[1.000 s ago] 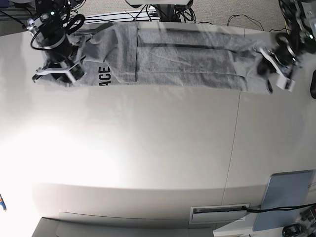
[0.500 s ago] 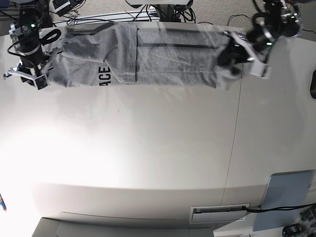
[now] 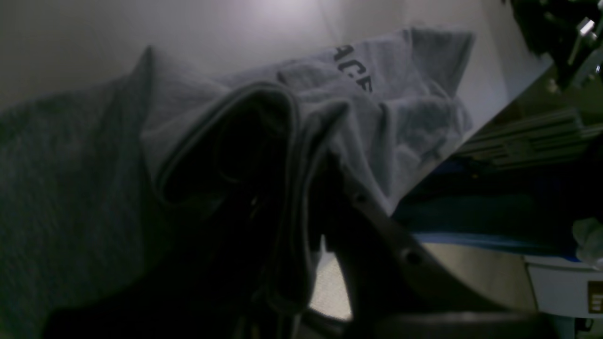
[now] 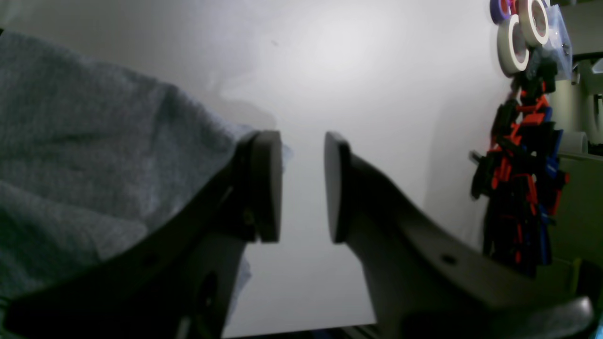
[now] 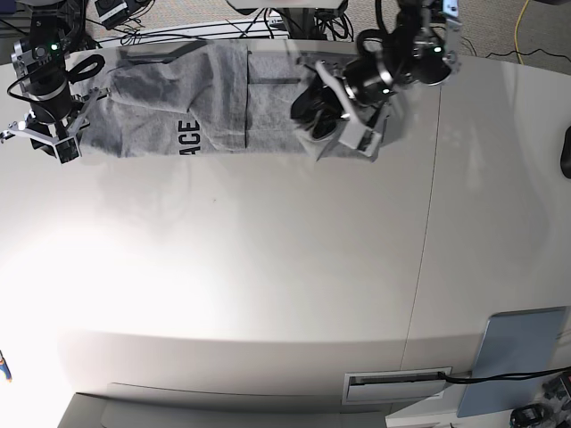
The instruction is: Fold the T-shirt properly
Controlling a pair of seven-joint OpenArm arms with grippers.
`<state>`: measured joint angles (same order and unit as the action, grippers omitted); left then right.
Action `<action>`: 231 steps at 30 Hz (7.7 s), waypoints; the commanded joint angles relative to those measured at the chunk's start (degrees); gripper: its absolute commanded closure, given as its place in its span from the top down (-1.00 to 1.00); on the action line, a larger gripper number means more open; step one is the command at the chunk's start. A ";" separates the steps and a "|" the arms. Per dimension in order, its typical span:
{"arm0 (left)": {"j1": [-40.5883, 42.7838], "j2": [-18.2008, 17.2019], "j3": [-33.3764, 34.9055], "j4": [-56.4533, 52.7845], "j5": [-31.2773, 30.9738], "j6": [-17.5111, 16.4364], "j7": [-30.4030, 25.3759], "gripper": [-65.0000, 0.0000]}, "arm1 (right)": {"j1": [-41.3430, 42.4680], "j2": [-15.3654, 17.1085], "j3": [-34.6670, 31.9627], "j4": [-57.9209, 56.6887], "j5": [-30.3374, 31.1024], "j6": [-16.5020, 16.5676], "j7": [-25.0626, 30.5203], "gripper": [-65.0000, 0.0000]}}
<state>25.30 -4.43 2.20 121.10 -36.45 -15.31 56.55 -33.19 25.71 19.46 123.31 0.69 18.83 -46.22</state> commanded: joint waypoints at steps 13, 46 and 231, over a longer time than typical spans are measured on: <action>-0.37 0.76 1.81 0.76 0.39 0.52 -0.44 -1.00 | 0.00 0.94 0.52 0.70 -0.26 -0.61 1.27 -0.50; -0.72 0.72 1.75 0.63 8.39 -7.28 -3.37 0.00 | 0.00 0.94 10.54 -0.55 19.17 2.10 -5.03 -0.50; -10.84 -1.31 0.31 -23.89 12.33 -10.27 -10.58 0.00 | 10.56 -18.73 -22.77 11.69 36.35 4.63 -21.00 -1.00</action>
<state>14.70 -5.72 2.57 96.57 -24.08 -25.54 46.41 -22.90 6.83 -3.51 134.08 35.92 23.51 -69.34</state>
